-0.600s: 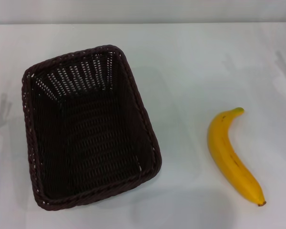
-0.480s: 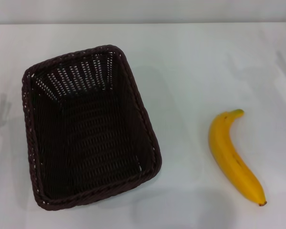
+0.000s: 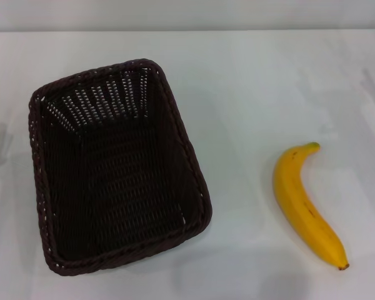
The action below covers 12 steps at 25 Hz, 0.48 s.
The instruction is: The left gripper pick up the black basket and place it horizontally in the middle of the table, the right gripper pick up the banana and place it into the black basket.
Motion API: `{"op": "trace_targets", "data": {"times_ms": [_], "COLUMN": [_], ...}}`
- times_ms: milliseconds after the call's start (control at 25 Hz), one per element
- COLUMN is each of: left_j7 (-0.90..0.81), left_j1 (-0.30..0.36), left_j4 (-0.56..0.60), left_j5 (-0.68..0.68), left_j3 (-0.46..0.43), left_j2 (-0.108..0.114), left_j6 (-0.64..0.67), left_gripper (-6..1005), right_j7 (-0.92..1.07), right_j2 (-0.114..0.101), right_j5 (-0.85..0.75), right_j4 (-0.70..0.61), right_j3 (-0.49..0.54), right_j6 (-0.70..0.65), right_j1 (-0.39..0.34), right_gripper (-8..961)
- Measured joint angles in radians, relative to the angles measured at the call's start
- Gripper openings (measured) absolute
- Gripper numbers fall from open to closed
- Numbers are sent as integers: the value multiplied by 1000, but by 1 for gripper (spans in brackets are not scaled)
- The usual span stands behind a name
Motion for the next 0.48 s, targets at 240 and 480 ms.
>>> {"op": "trace_targets", "data": {"times_ms": [240,480], "left_j7": [0,0], "left_j1": [2,4], "left_j4": [1,10], "left_j5": [0,-2], "left_j3": [0,-2], "left_j2": [1,-1], "left_j6": [5,4], "left_gripper": [875,875], "right_j7": [0,0], "right_j2": [1,1], "right_j5": [0,-1], "right_j4": [2,5], "right_j3": [-3,-3], "right_j6": [0,1], "right_j1": [-4,-5], "right_gripper": [859,859]}}
